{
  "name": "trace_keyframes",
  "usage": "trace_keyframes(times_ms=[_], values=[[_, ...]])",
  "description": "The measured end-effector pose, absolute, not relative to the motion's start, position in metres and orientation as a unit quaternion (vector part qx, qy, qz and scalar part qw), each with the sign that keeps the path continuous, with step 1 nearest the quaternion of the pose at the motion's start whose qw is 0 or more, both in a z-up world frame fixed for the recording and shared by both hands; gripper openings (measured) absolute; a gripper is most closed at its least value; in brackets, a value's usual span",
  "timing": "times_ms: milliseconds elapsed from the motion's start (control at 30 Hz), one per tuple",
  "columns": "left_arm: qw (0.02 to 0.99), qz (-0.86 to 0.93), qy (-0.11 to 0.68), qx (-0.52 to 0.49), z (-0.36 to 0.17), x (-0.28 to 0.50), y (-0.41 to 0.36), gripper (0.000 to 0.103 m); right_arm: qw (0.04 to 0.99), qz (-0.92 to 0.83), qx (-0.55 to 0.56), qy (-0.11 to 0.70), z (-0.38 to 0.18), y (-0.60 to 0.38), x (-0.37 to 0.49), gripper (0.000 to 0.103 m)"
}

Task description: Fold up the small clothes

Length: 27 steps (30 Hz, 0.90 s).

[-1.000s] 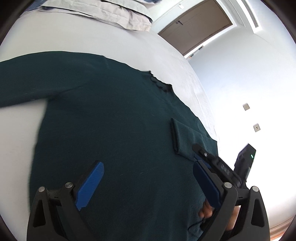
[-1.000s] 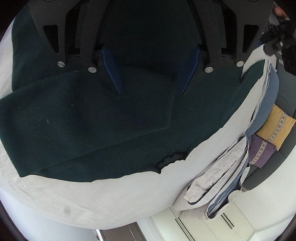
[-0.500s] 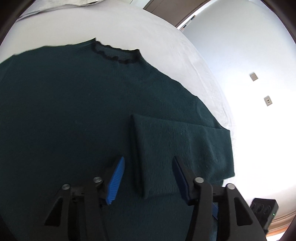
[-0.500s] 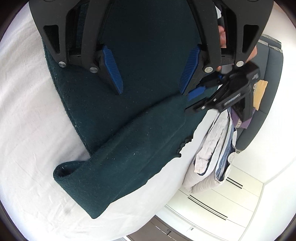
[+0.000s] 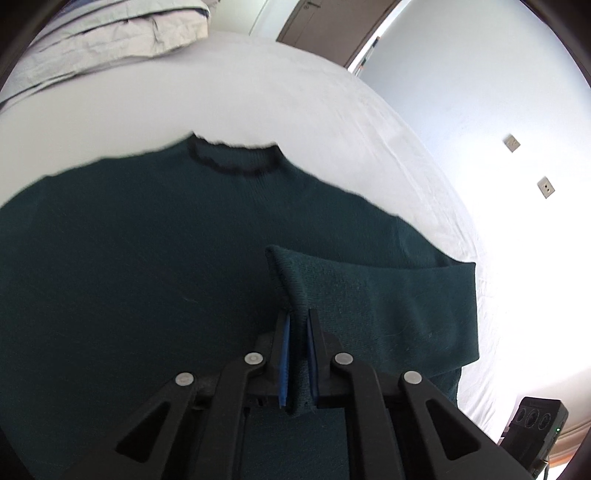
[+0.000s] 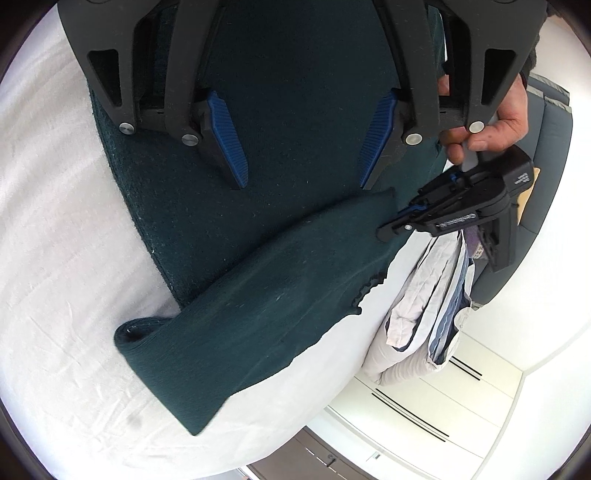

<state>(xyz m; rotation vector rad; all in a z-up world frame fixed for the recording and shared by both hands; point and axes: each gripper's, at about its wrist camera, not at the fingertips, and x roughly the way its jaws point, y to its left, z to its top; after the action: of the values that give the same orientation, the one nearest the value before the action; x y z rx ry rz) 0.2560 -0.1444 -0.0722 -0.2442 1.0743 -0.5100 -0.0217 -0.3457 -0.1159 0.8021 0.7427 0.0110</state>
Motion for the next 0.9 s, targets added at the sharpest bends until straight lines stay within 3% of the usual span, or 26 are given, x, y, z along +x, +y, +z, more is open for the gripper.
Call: trace_keyframes(times_ms=[367, 667, 900], values=[[0.836, -0.186, 0.496, -0.143, -0.078, 0.276, -0.054, 0.009, 0.851, -0.008, 0.399, 0.340, -0.096, -0.360, -0.024, 0.059], [0.840, -0.164, 0.497, -0.144, -0.101, 0.287, -0.045, 0.010, 0.836, -0.026, 0.457, 0.302, -0.064, -0.406, -0.001, 0.060], [0.838, -0.170, 0.497, -0.147, -0.111, 0.289, -0.043, 0.010, 0.765, -0.028, 0.539, 0.352, -0.100, -0.425, 0.028, 0.061]])
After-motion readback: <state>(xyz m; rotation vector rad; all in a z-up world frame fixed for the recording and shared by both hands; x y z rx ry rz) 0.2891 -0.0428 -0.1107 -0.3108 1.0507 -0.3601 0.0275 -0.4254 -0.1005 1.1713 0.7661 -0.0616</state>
